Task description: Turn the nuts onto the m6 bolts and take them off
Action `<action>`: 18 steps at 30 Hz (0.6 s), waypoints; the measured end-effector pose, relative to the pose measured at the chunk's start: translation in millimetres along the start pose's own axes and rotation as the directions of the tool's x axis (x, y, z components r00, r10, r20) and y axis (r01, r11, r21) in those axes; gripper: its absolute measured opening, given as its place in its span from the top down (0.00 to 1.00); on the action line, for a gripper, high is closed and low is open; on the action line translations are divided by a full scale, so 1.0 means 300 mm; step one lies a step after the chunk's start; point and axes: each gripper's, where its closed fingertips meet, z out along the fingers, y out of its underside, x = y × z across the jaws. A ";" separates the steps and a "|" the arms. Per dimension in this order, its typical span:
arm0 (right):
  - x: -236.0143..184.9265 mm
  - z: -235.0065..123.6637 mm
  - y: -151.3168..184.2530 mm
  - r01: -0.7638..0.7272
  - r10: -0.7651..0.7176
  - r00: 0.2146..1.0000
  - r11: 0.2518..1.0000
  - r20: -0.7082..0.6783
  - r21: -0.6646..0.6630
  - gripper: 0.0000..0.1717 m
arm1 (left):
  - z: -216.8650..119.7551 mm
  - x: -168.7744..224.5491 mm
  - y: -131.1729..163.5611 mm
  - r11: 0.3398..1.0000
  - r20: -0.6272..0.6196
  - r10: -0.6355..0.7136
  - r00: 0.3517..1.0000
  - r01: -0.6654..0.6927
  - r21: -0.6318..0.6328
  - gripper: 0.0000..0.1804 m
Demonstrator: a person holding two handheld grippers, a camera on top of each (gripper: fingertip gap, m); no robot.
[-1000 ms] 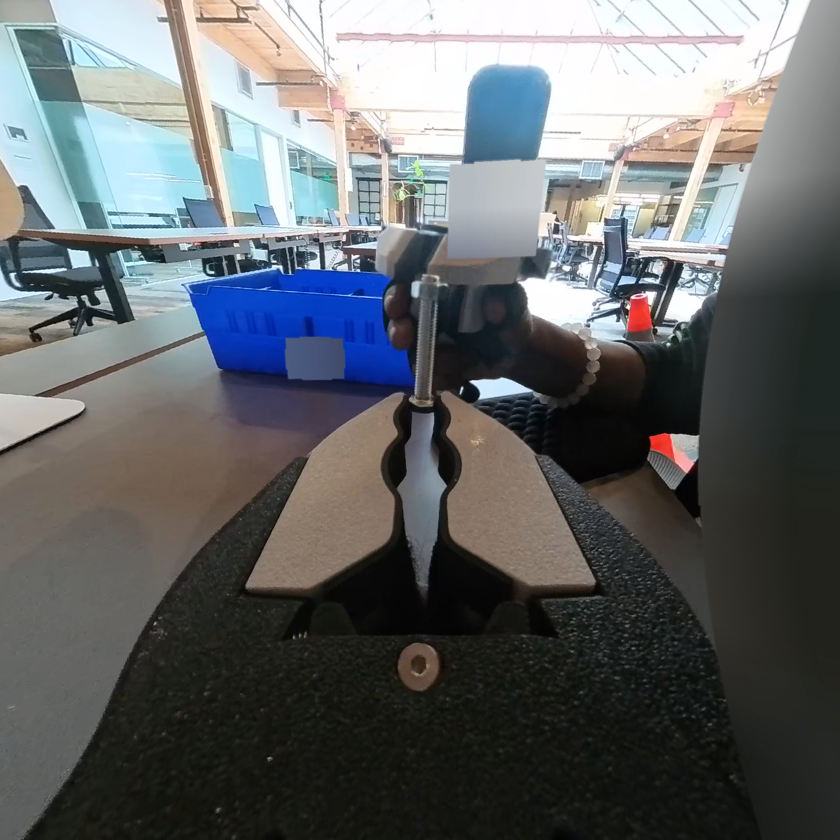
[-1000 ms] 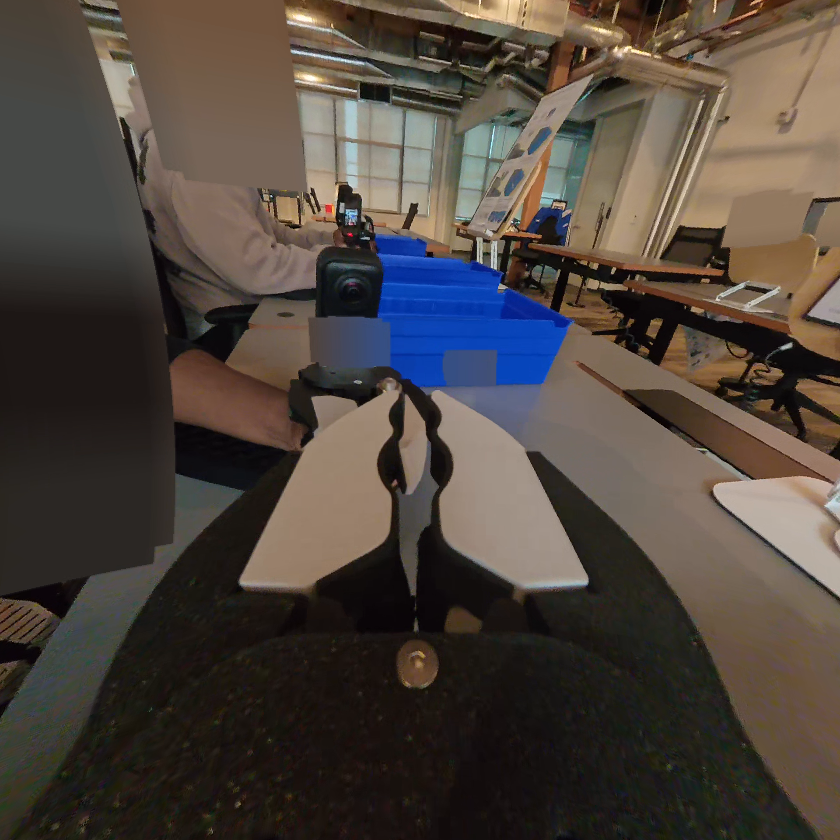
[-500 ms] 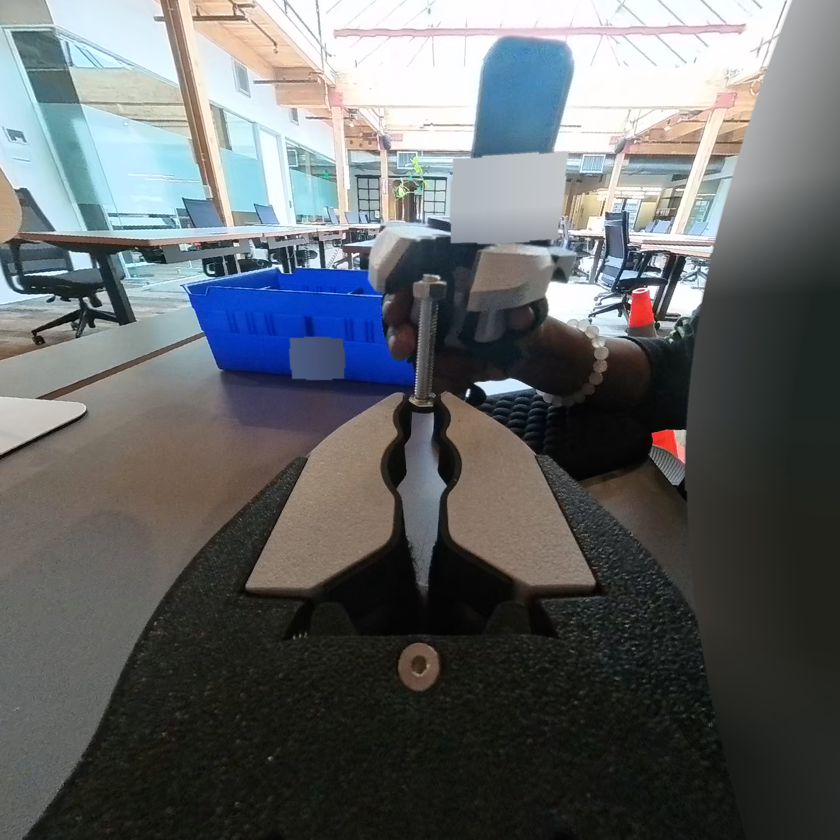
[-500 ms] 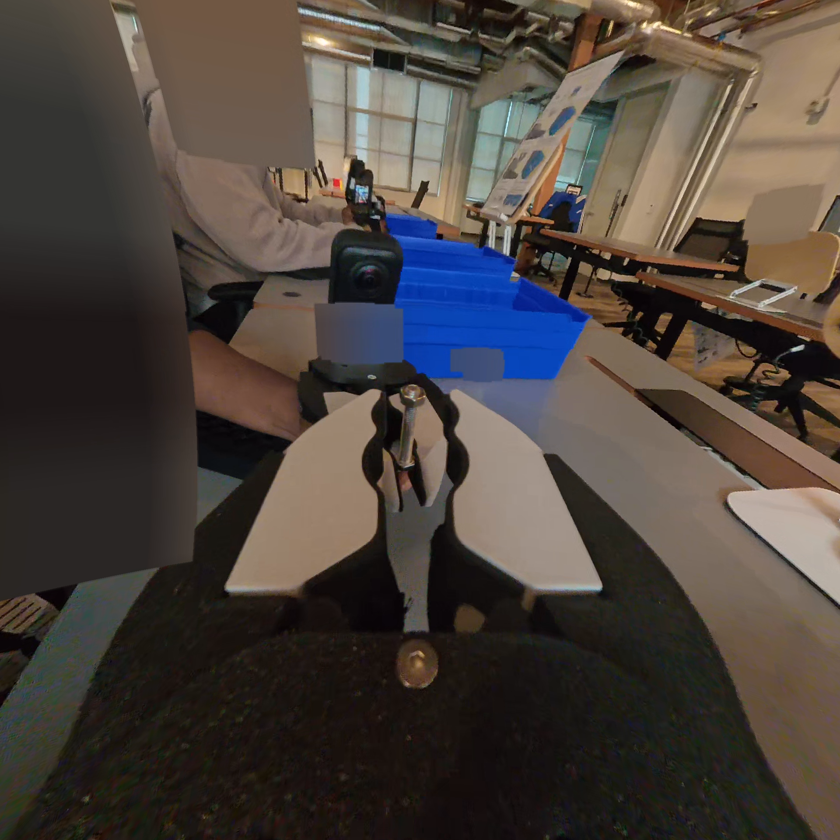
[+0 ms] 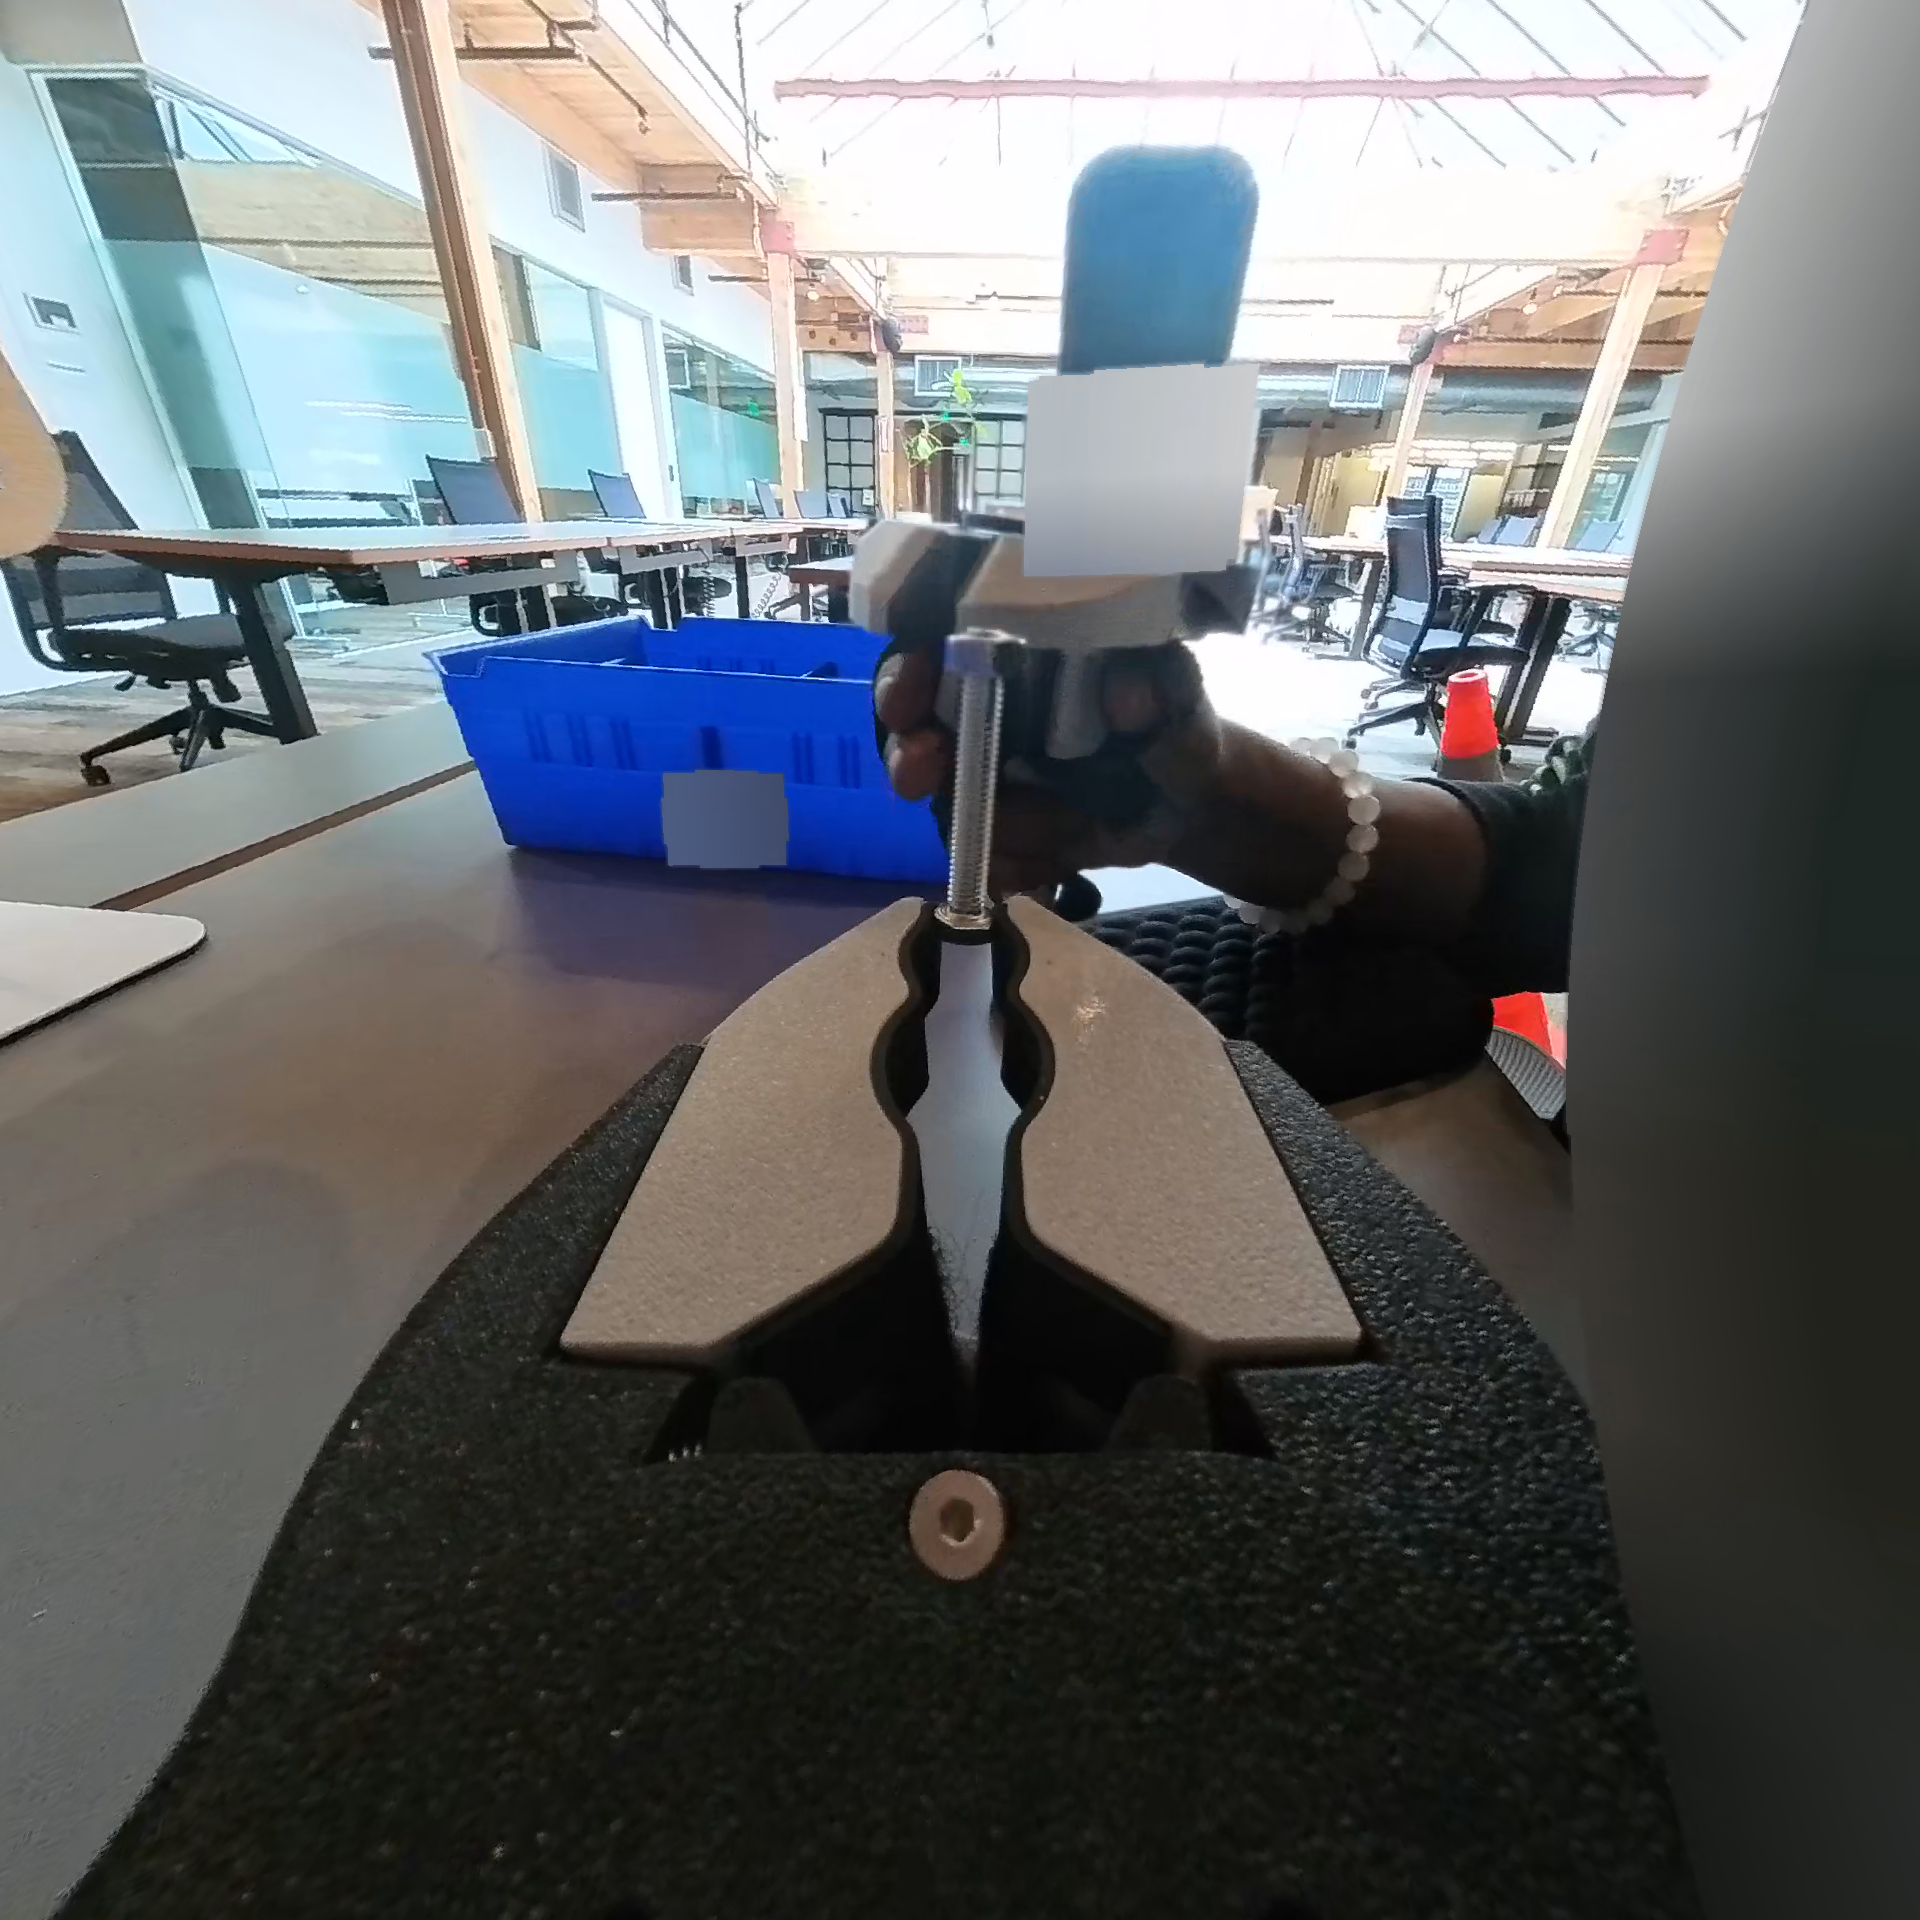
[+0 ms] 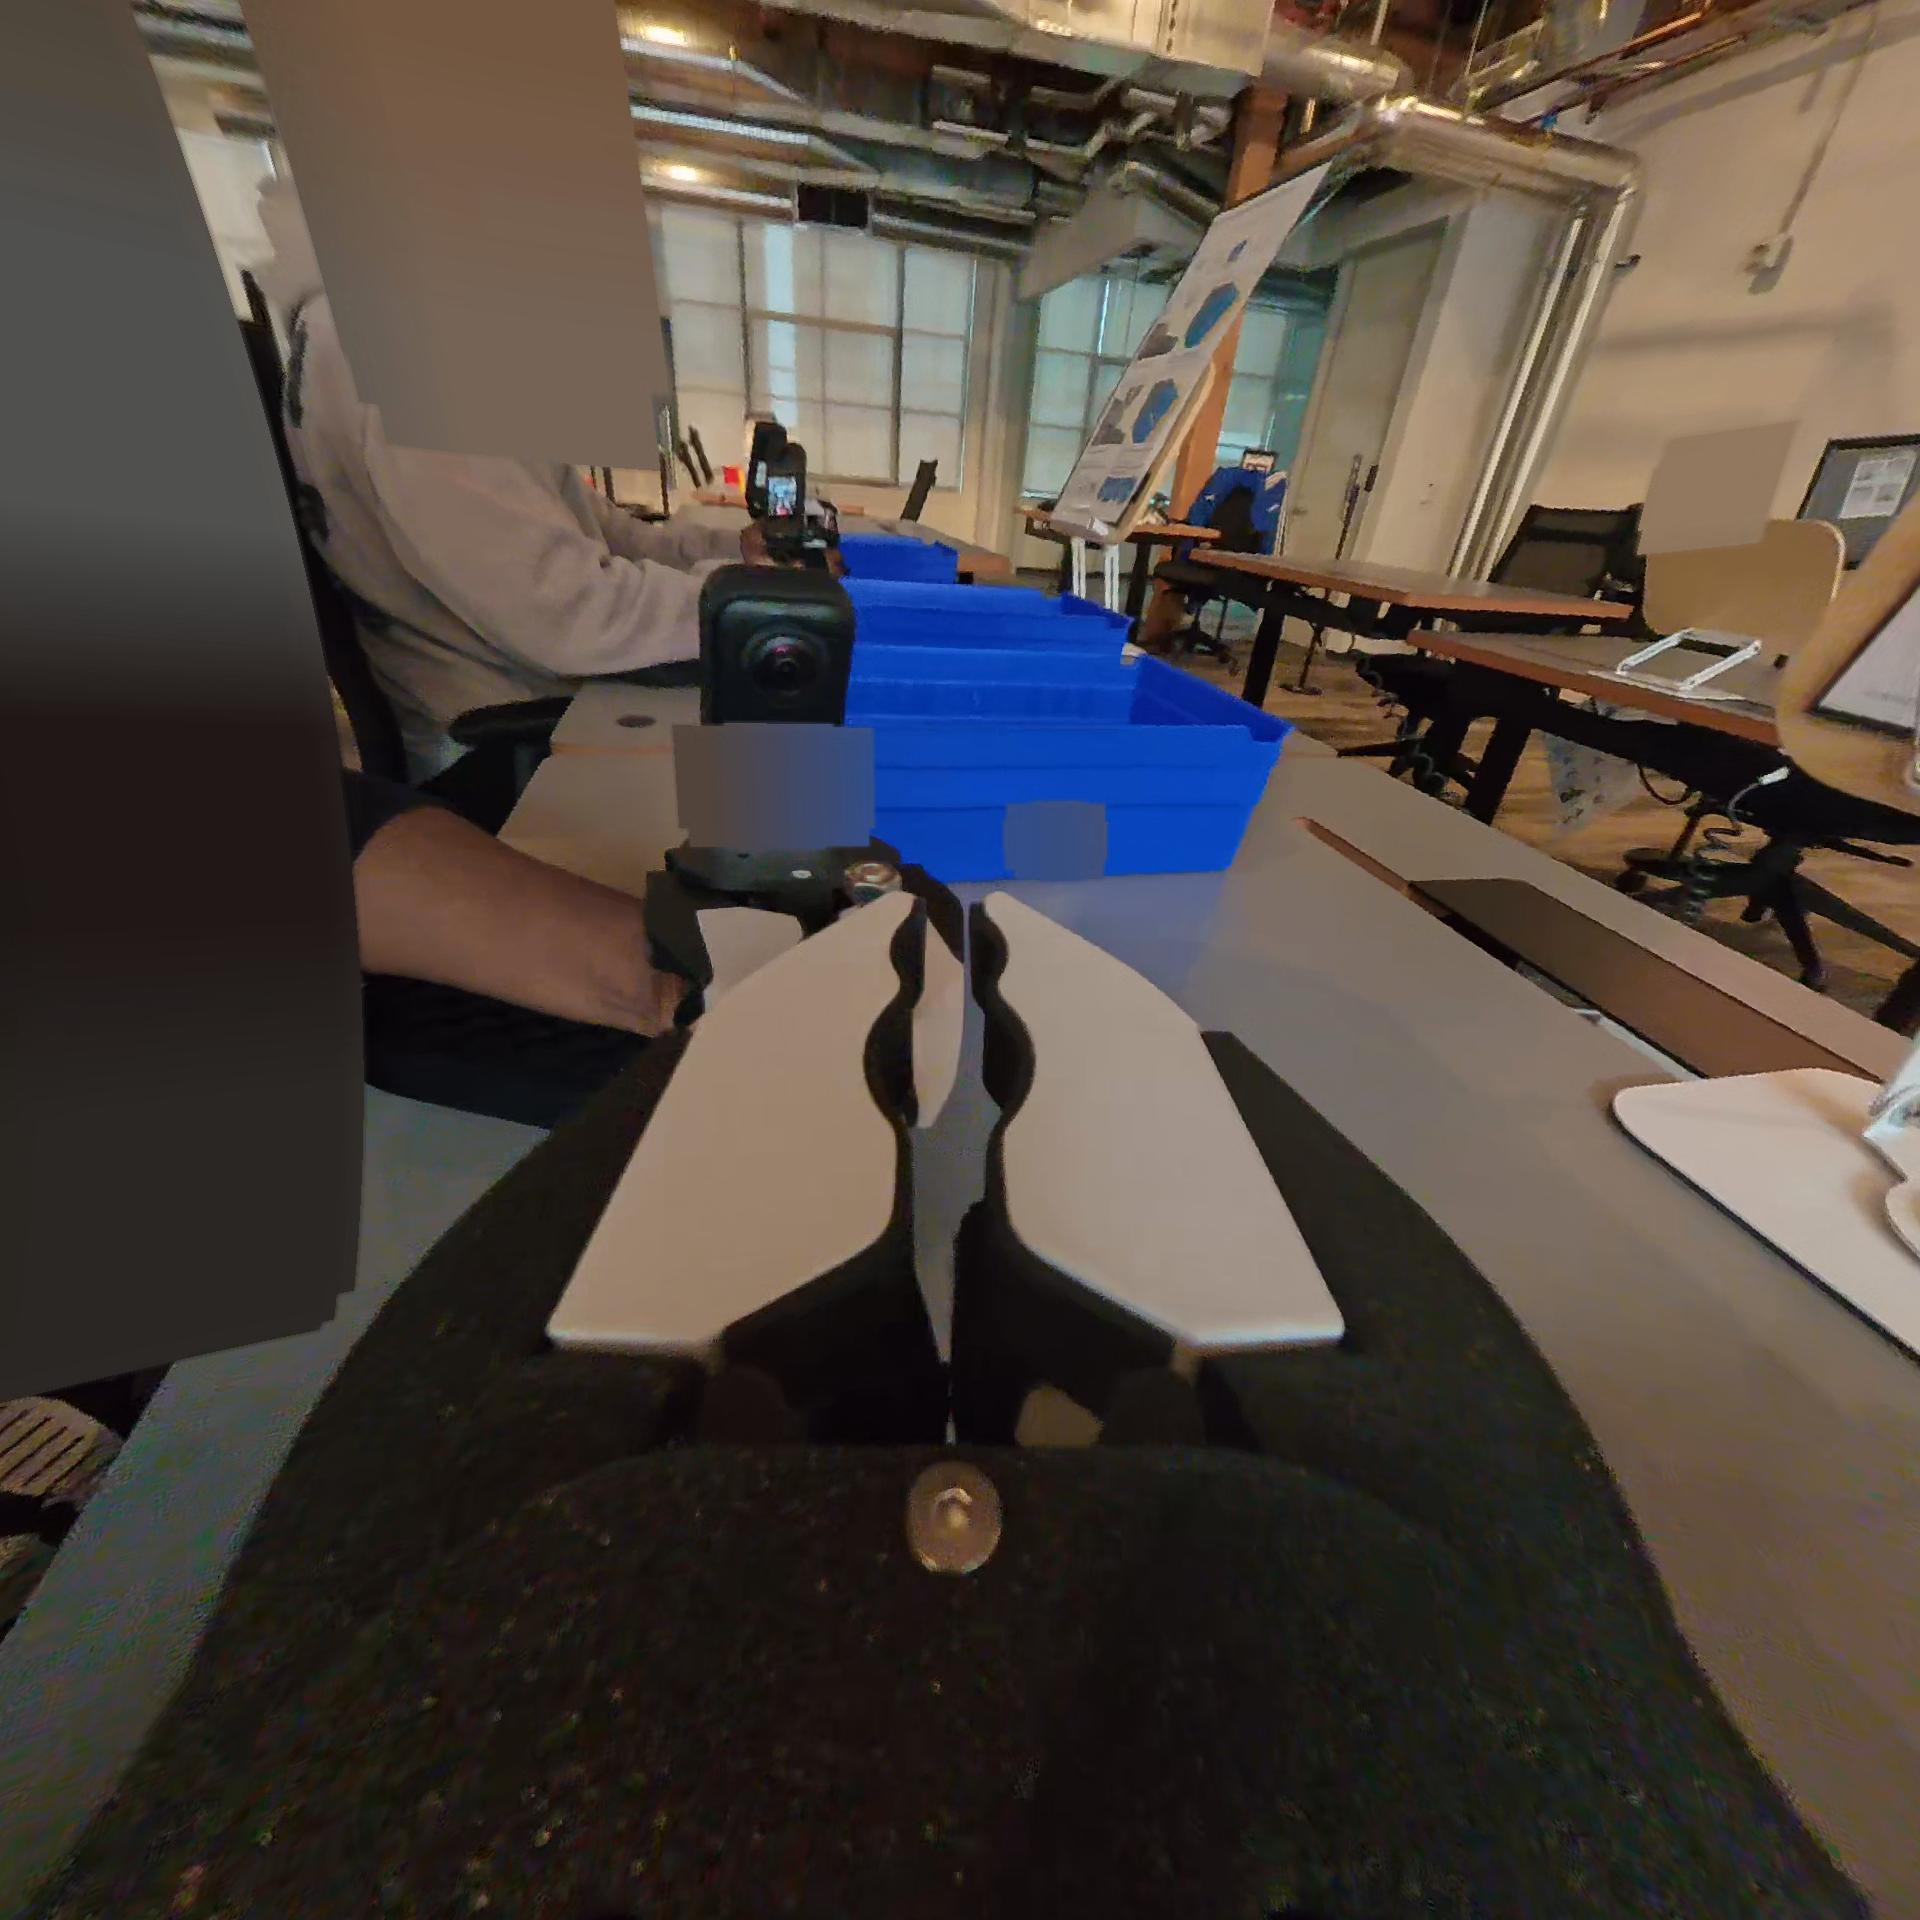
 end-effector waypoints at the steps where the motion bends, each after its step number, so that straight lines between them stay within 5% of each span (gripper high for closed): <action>1: 0.002 -0.007 -0.007 -0.010 0.010 1.000 1.000 0.006 0.012 0.96 | 0.000 0.000 0.000 1.000 0.000 0.001 1.000 -0.001 -0.001 0.95; 6: -0.055 0.040 0.008 0.037 -0.036 0.998 0.999 0.047 -0.033 0.86 | 0.001 0.001 0.002 1.000 0.000 0.003 1.000 -0.003 -0.005 0.95; 13: -0.001 -0.005 -0.012 -0.010 0.010 1.000 1.000 0.007 0.014 0.96 | 0.001 0.000 0.001 1.000 0.001 0.002 1.000 -0.002 -0.004 0.95; 18: -0.062 0.047 0.022 0.046 -0.043 0.998 0.997 0.054 -0.056 0.86 | 0.002 0.002 0.003 1.000 -0.001 0.006 1.000 -0.006 -0.007 0.95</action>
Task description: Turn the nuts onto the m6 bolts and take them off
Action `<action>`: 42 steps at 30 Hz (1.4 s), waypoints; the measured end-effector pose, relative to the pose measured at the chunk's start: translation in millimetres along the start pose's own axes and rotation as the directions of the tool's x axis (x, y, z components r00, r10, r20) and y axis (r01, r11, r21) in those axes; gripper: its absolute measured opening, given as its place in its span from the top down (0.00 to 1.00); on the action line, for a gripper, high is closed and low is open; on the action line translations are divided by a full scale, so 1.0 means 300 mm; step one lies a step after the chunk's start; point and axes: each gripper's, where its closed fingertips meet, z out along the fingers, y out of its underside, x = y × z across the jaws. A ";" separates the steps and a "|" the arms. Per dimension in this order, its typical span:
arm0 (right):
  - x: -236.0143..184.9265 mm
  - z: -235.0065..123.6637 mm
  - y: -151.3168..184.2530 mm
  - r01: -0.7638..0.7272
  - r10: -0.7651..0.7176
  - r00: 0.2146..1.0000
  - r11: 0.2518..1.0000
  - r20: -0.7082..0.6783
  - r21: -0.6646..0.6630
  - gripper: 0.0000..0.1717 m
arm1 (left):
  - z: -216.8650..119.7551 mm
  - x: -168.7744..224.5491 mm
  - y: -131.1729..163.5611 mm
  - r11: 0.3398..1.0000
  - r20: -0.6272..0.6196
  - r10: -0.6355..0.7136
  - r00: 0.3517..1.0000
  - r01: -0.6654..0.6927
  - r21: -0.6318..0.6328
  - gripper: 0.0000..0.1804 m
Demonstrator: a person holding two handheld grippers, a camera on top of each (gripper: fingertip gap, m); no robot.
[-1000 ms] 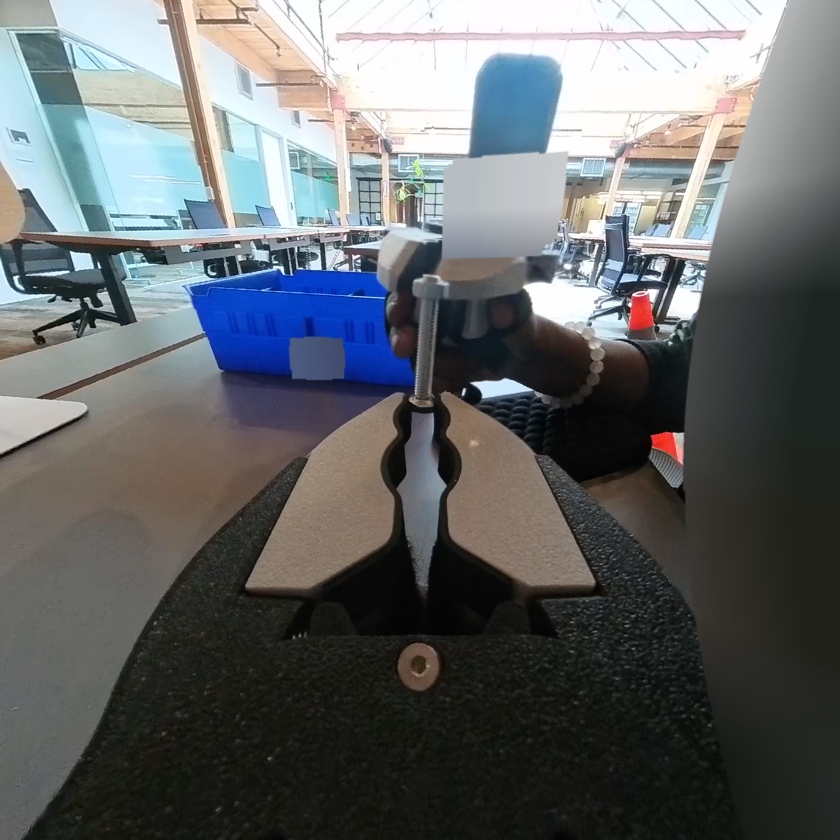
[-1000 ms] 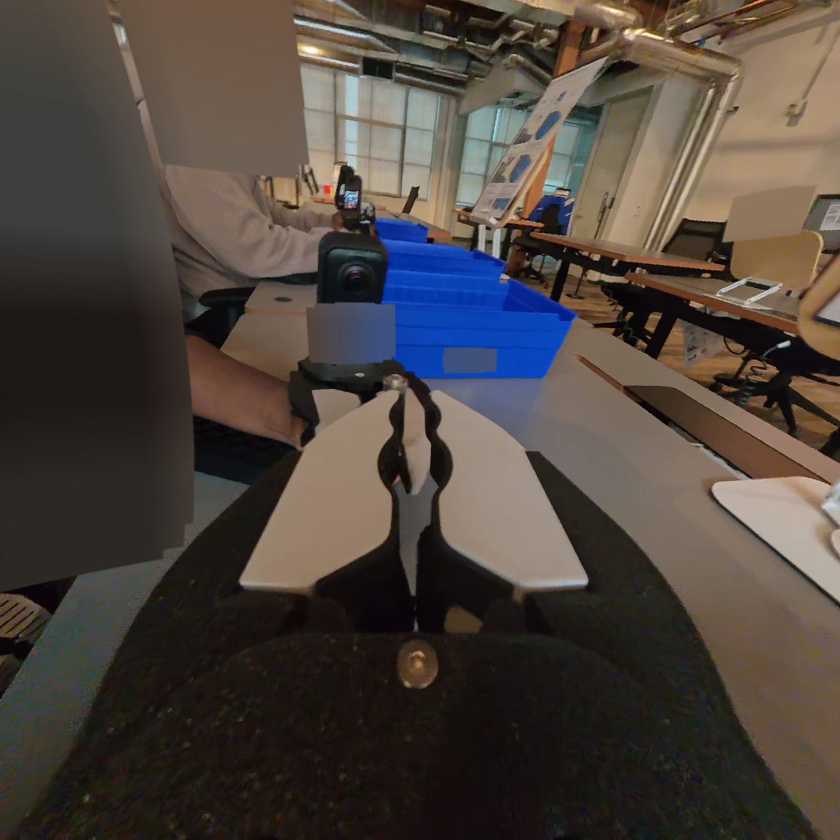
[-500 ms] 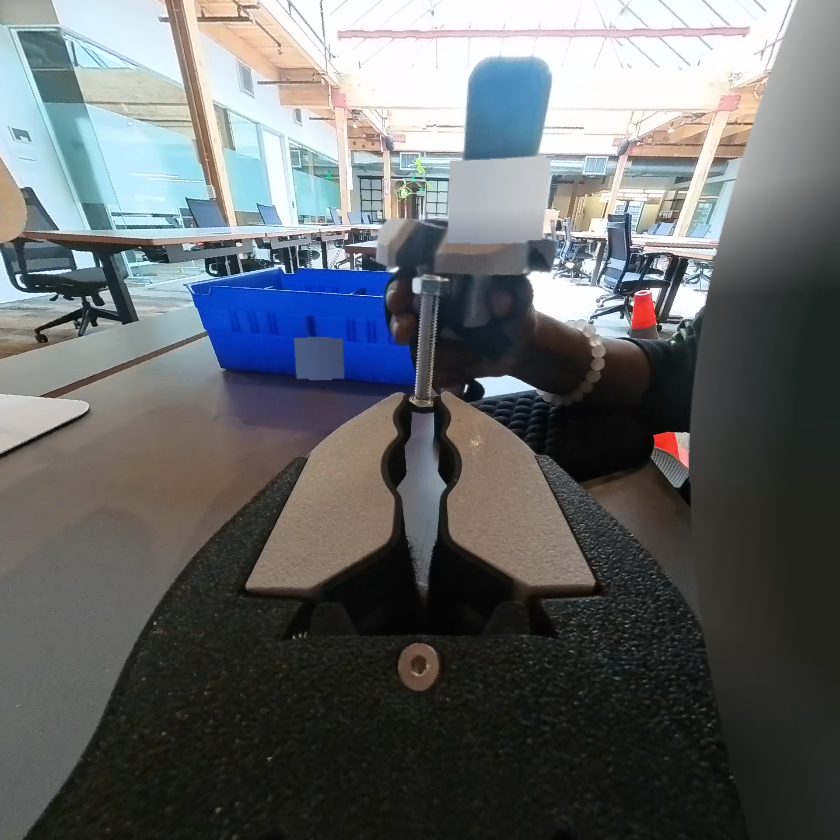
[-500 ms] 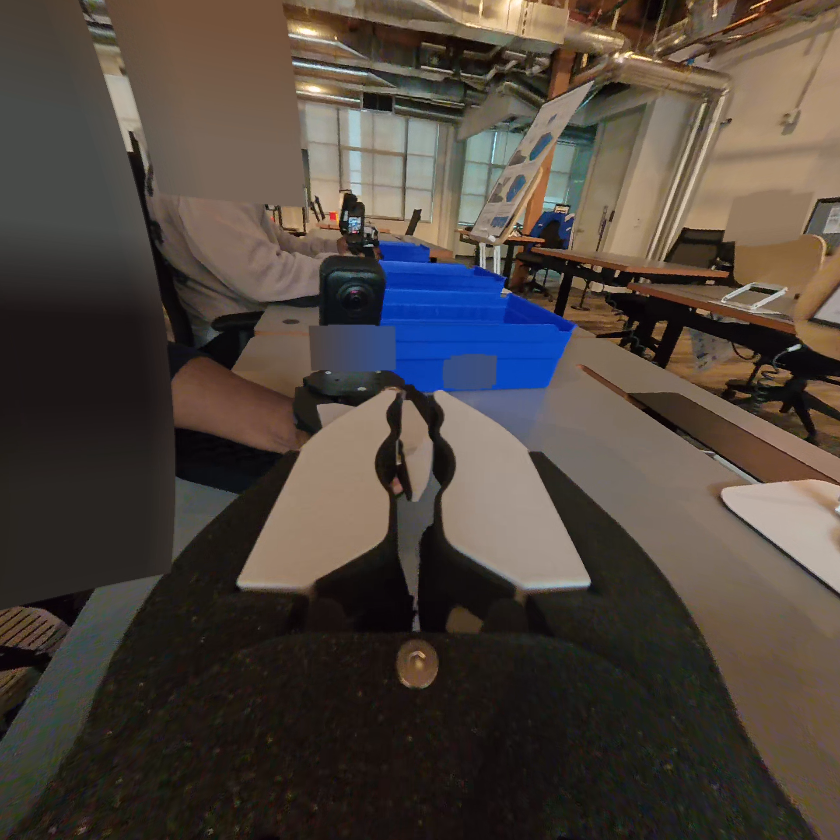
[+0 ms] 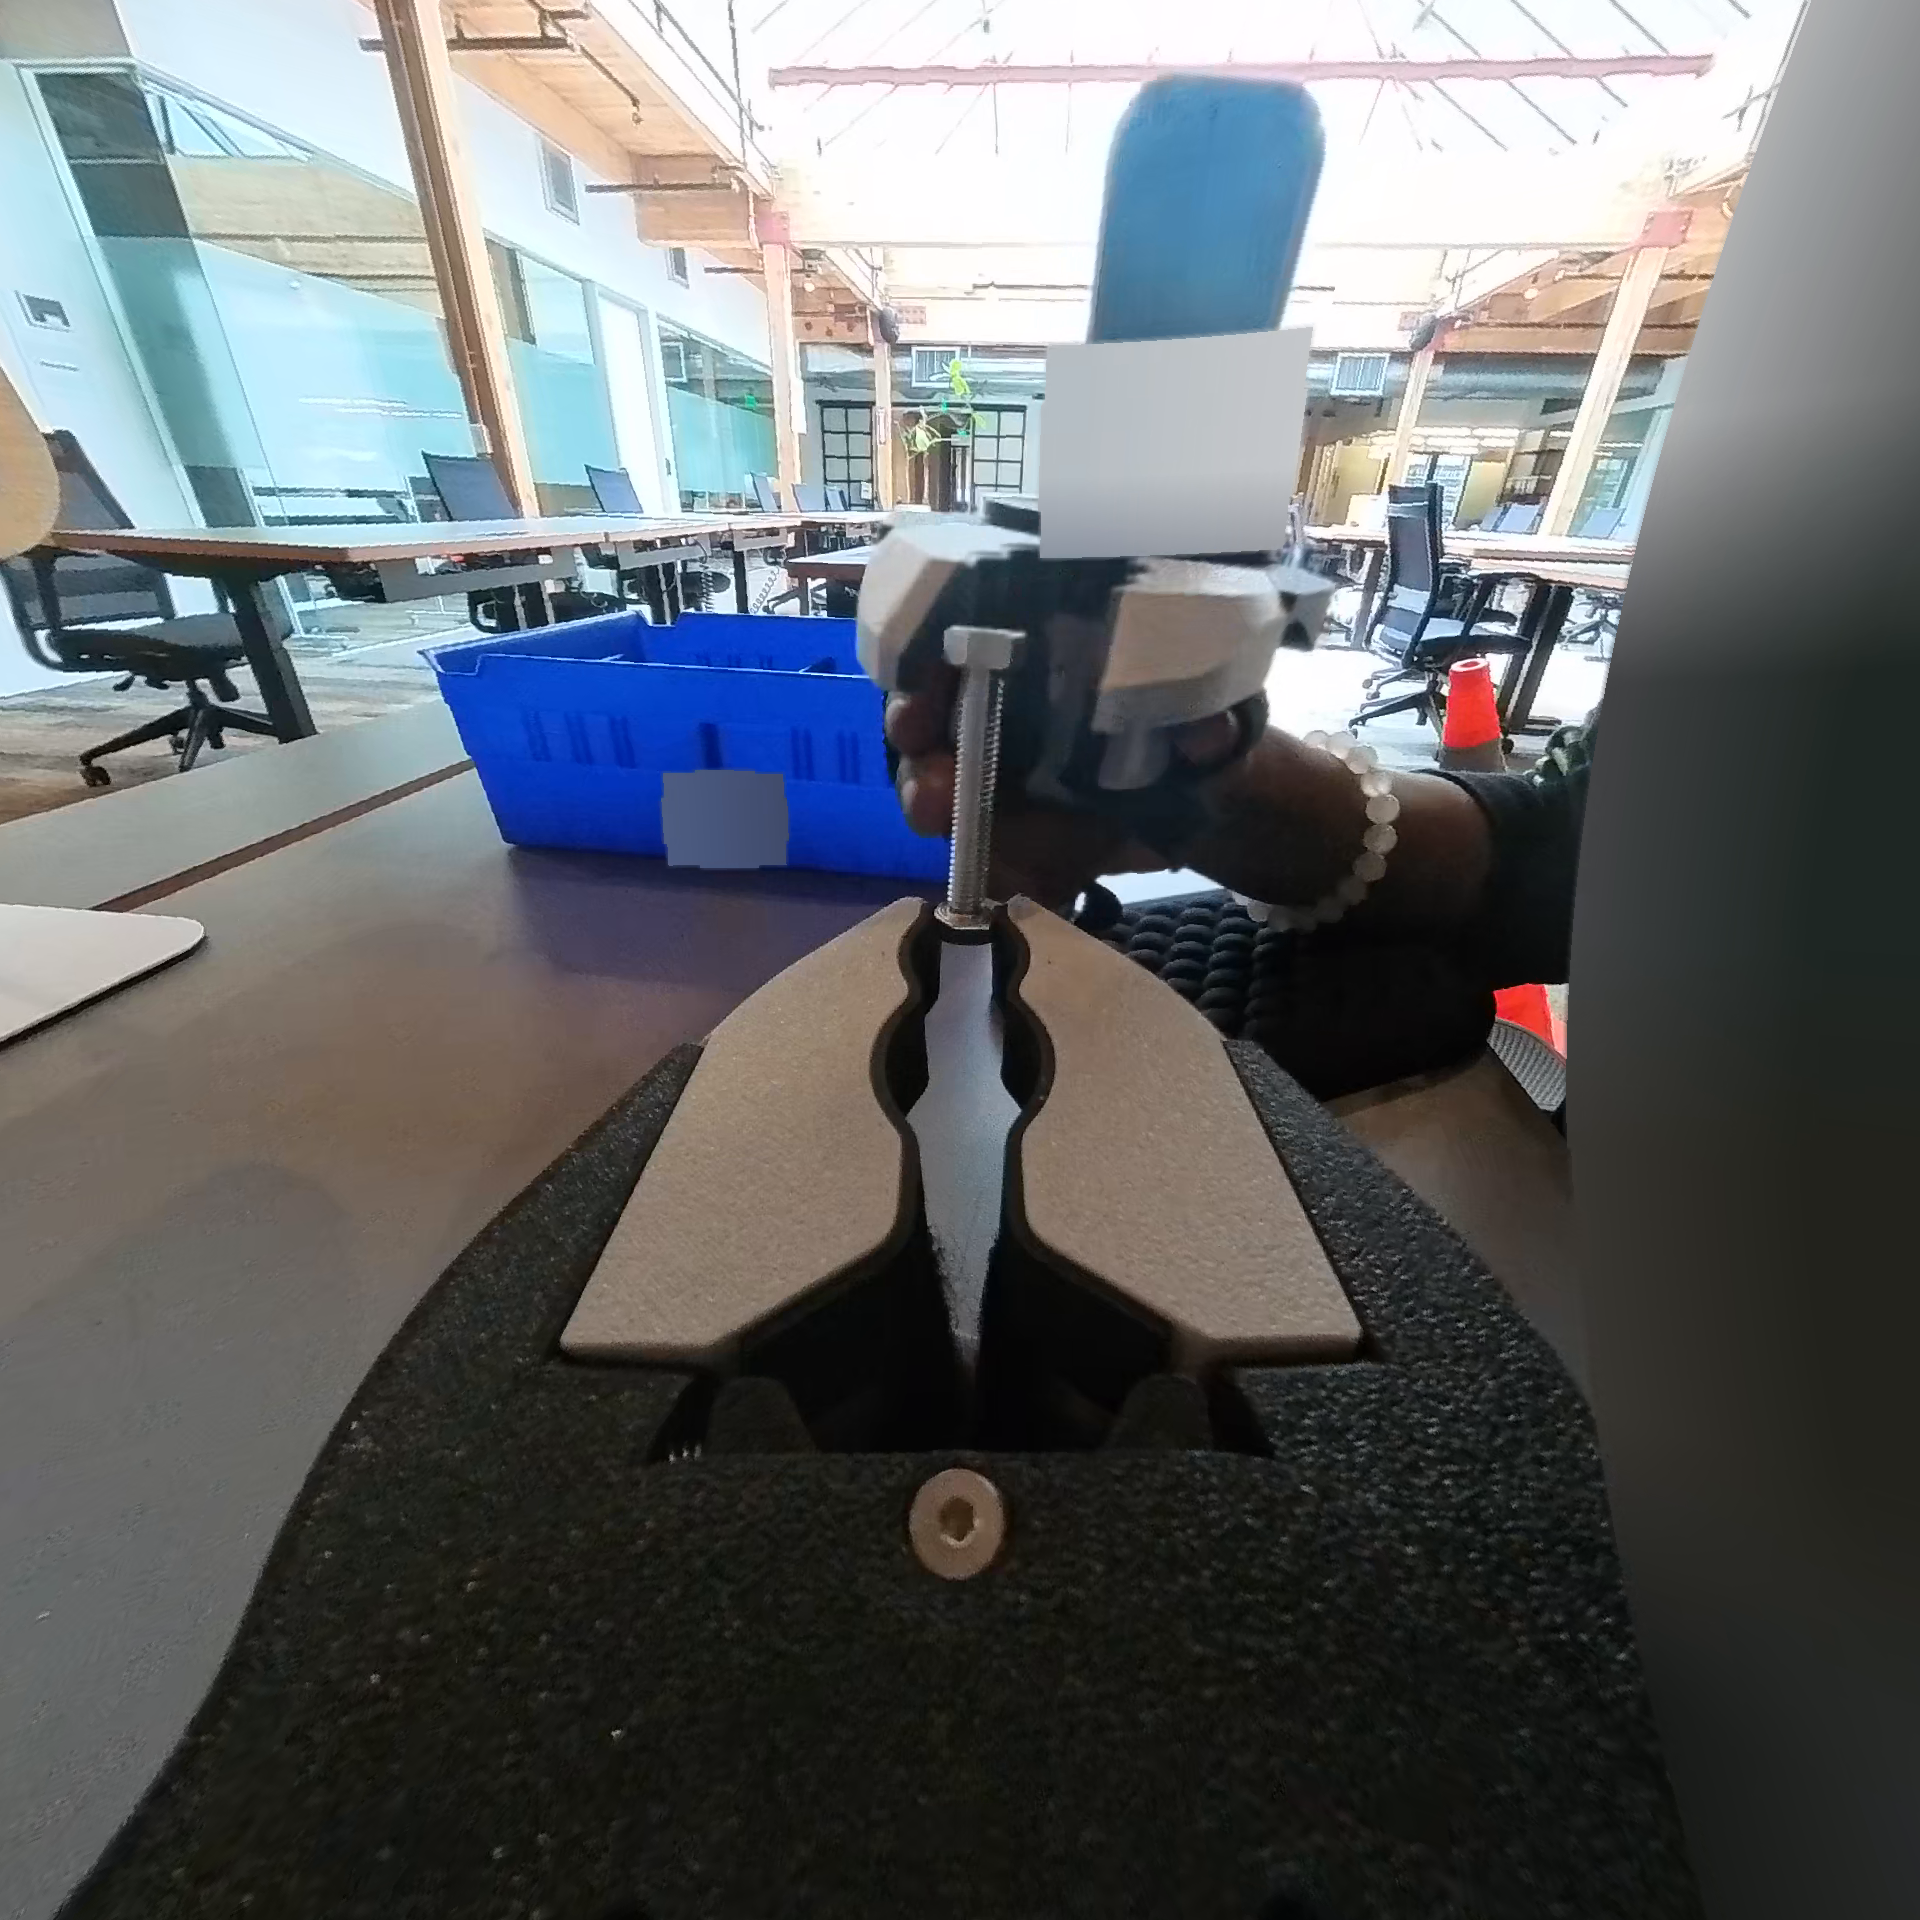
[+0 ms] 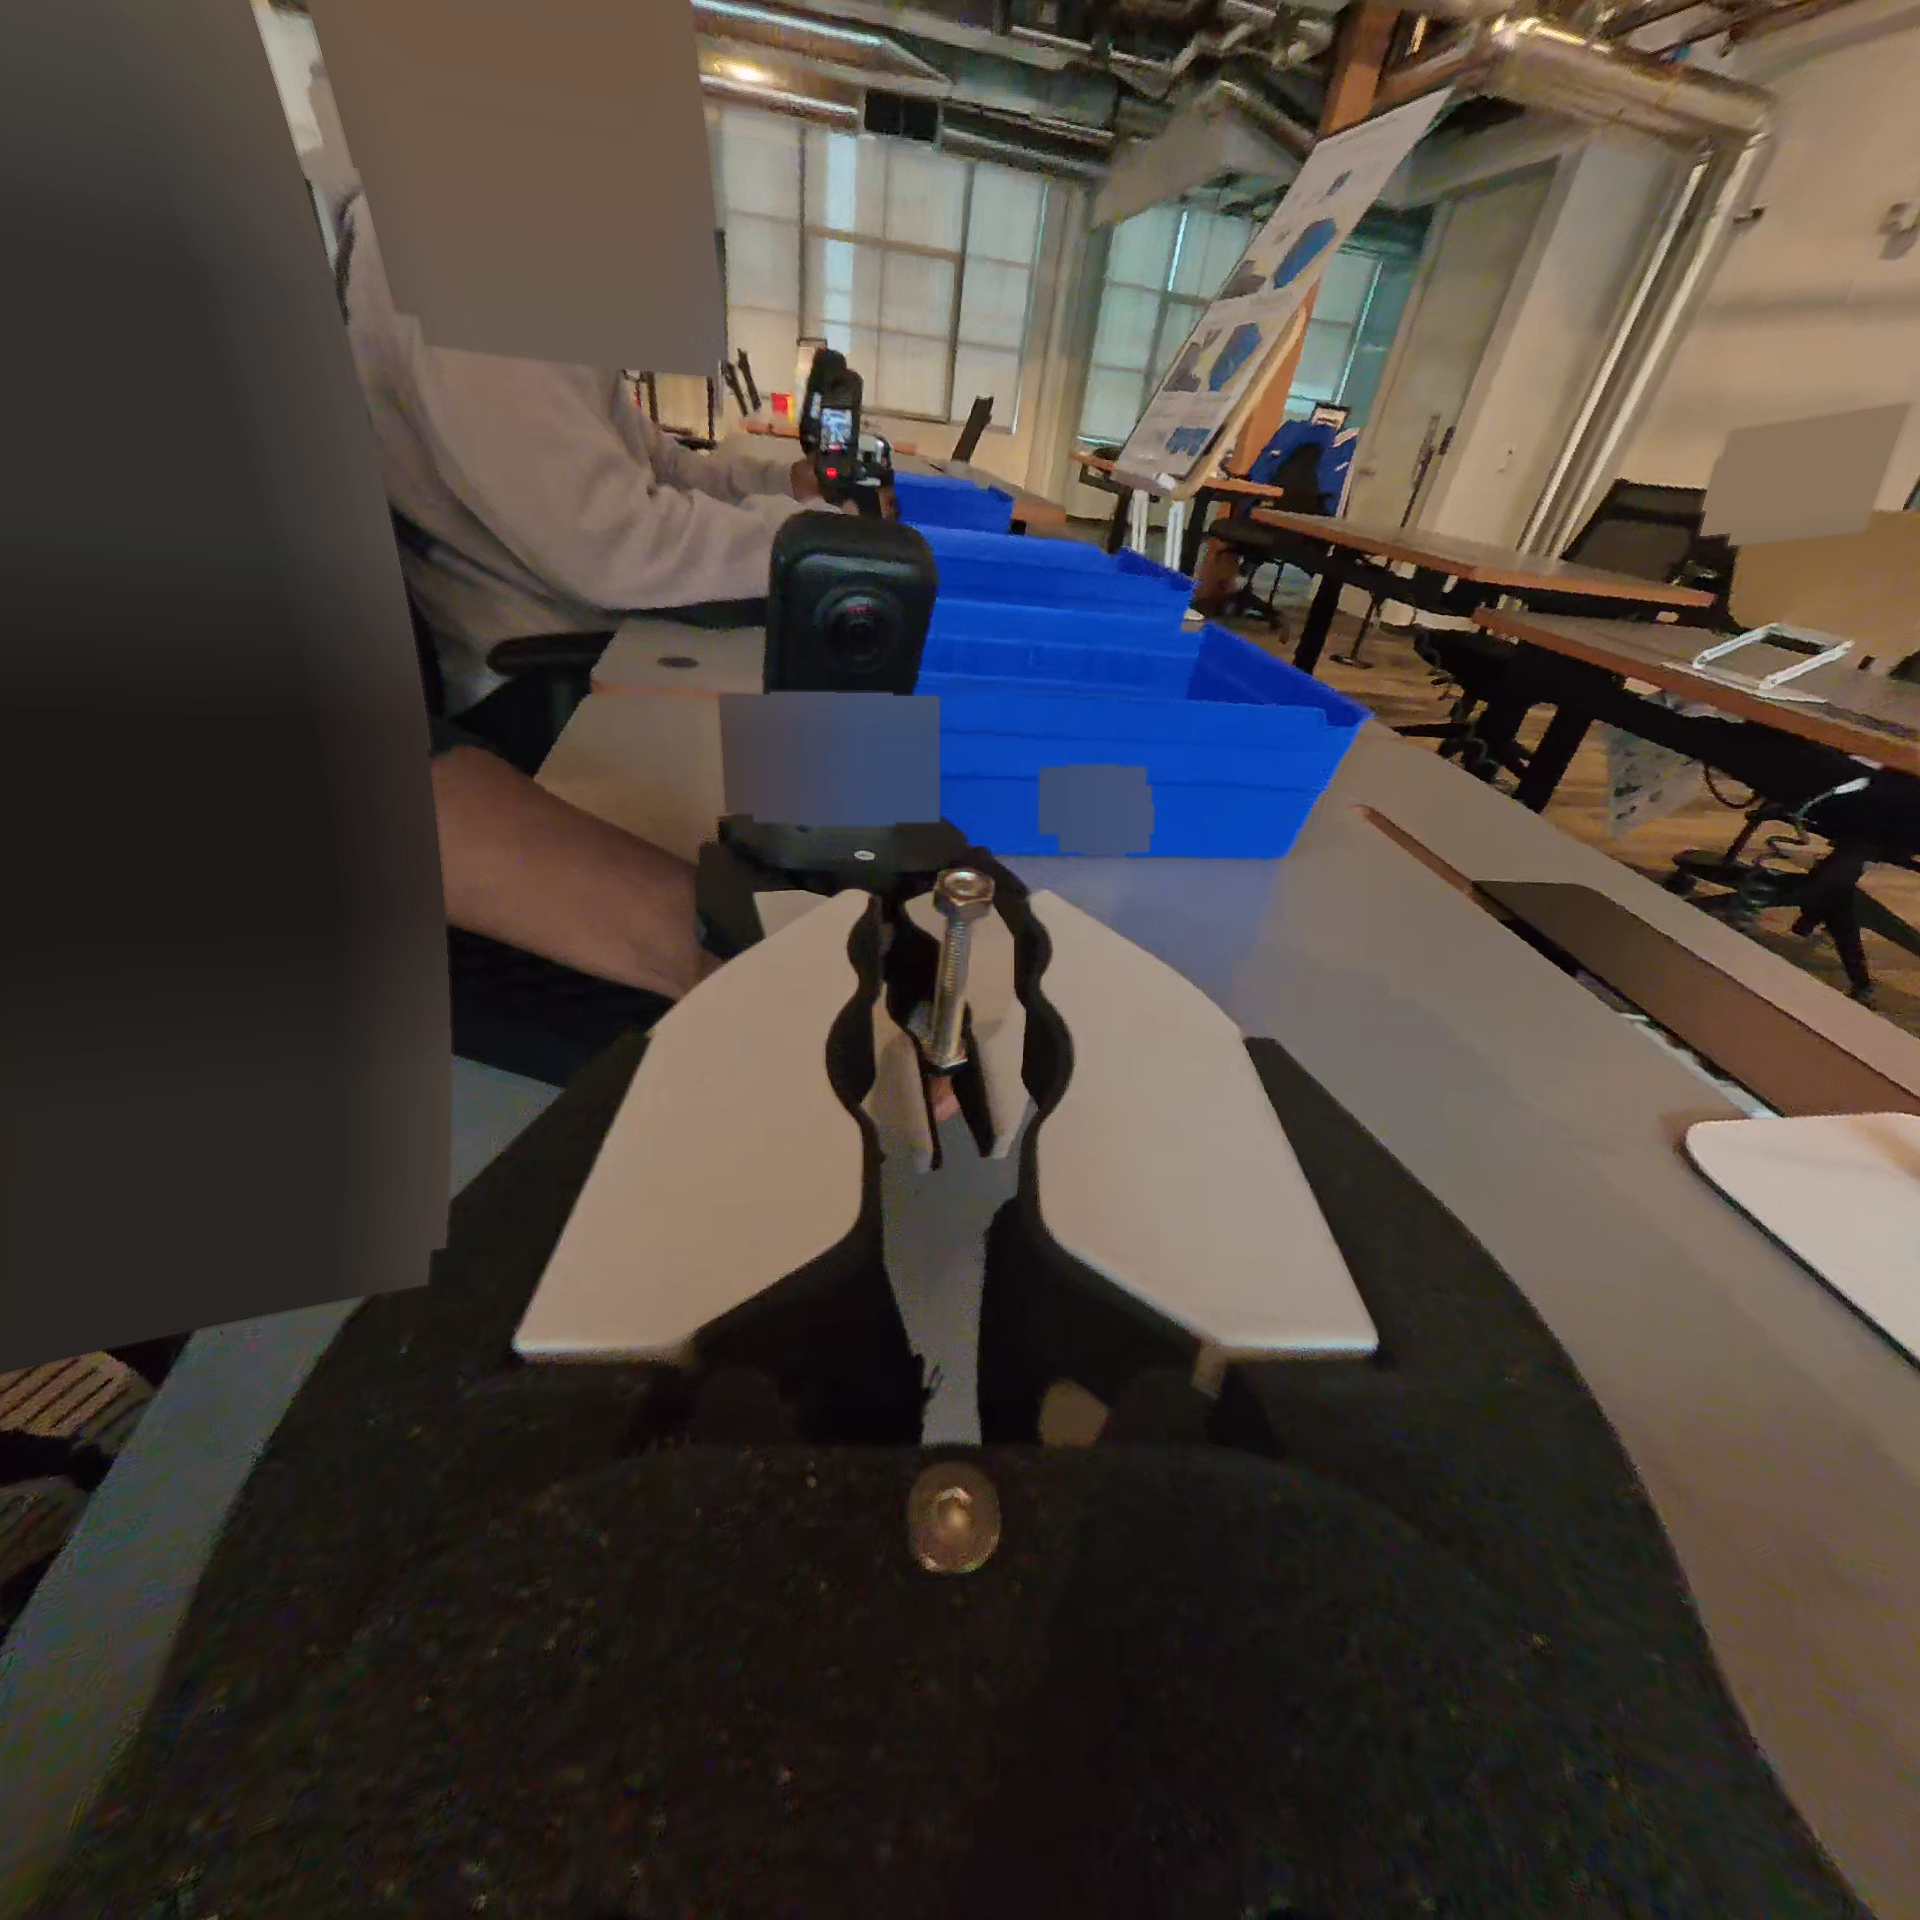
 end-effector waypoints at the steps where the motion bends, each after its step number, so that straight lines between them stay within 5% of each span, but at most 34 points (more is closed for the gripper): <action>1: 0.011 -0.003 0.001 0.006 -0.006 1.000 1.000 -0.019 -0.001 0.91 | 0.001 0.001 0.000 1.000 0.000 0.003 1.000 -0.003 -0.001 0.95; 5: 0.054 -0.049 -0.020 -0.044 0.046 0.998 0.997 -0.043 0.058 0.97 | -0.003 -0.005 -0.004 1.000 0.004 -0.010 1.000 0.010 0.009 0.95; 11: 0.003 -0.006 -0.009 -0.007 0.007 1.000 1.000 0.003 0.019 0.88 | -0.001 -0.001 0.000 1.000 0.000 -0.001 1.000 0.001 0.001 0.95; 16: 0.058 -0.051 -0.015 -0.044 0.047 0.998 0.998 -0.044 0.053 0.96 | -0.002 -0.002 -0.002 1.000 0.001 -0.003 1.000 0.003 0.004 0.95; 22: 0.003 -0.008 -0.011 -0.013 0.013 1.000 1.000 0.006 0.025 0.87 | 0.000 0.001 0.000 1.000 -0.002 0.002 1.000 -0.002 -0.001 0.95; 27: 0.051 -0.047 -0.020 -0.045 0.047 0.998 0.997 -0.037 0.060 0.96 | -0.001 -0.003 -0.002 1.000 0.000 -0.003 1.000 0.003 0.004 0.95; 33: 0.009 -0.015 -0.021 -0.013 0.013 1.000 0.999 -0.004 0.037 0.89 | 0.000 -0.001 0.000 1.000 -0.001 0.001 1.000 -0.001 0.000 0.95; 38: 0.044 -0.042 -0.022 -0.032 0.034 0.999 0.998 -0.034 0.058 0.96 | -0.001 -0.003 -0.002 1.000 0.001 -0.002 1.000 0.002 0.003 0.95; 42: 0.023 -0.031 -0.027 -0.016 0.017 1.000 0.999 -0.011 0.052 0.91 | 0.001 -0.002 0.000 1.000 0.000 0.001 1.000 -0.001 -0.001 0.95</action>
